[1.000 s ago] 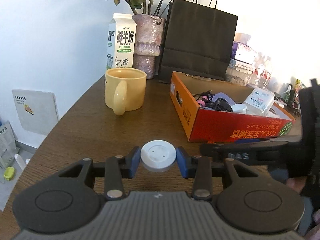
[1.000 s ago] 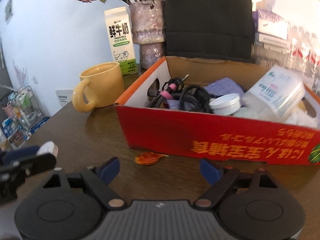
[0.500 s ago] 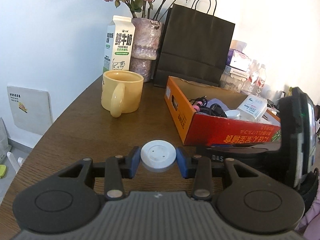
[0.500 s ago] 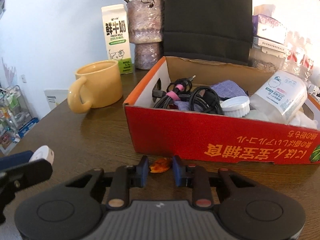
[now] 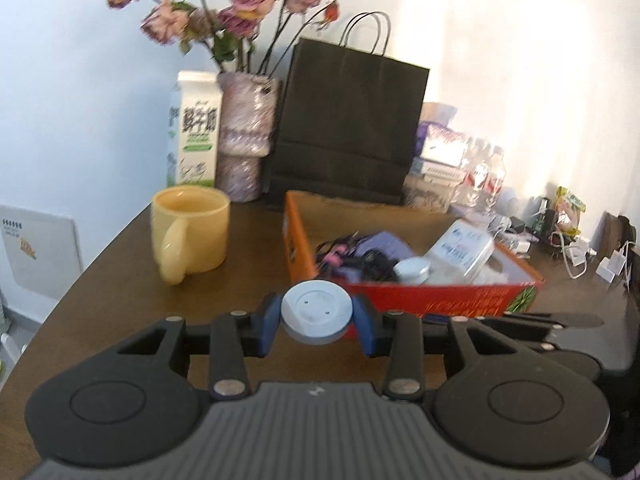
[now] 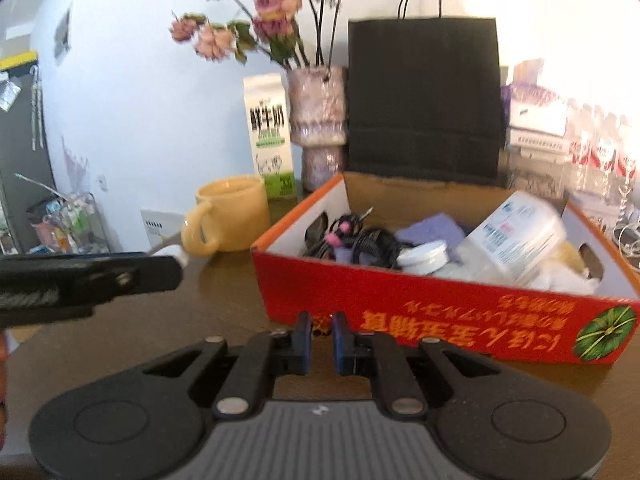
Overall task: Organize objects
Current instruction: 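Carry the white disc up over the red box with the left tool, then open the left tool to drop the disc into the box, then withdraw both tools from the box back over the table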
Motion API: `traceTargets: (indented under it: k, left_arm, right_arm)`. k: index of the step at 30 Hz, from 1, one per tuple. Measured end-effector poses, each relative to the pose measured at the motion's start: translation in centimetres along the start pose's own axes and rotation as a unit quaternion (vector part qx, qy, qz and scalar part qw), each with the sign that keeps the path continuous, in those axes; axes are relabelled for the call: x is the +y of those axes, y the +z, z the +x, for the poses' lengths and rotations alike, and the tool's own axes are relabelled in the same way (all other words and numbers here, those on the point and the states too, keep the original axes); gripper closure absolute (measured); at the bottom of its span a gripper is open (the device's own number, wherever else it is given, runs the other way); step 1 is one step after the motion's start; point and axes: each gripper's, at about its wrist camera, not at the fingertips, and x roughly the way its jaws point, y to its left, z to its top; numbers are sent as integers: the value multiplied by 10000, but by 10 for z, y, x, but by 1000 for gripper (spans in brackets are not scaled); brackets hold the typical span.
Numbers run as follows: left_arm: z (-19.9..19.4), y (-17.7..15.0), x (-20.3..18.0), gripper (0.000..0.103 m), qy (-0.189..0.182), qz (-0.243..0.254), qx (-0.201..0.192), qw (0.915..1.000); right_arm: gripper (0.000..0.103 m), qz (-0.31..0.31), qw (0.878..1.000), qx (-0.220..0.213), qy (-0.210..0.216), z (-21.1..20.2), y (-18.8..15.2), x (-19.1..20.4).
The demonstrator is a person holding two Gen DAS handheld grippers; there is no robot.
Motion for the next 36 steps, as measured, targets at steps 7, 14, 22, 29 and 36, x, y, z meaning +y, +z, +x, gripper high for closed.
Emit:
traceTargets:
  k: [7,14,22,29,36]
  left_arm:
    - [24,27,-33,63,-138,71,-253,9996]
    - [77,54,-55,63,-182,45,-398,9990]
    - [127,67,-55,0,187,109,-562,9982]
    - [108,69,-47,0,261,141,-746,9968]
    - [57,54,-51,0,393,245,-258,9986]
  right_arm:
    - [93,5,9982,-591,64,-30,19,-34]
    - [93,-246,9945,-991,-229,-16,51,-64]
    - [49,-466,9931,-943,-512,36,74,-89]
    - [0,-141,9946,-838,-593,31,69,-105]
    - [0,414,9961,-500,-592,-21,60,-115]
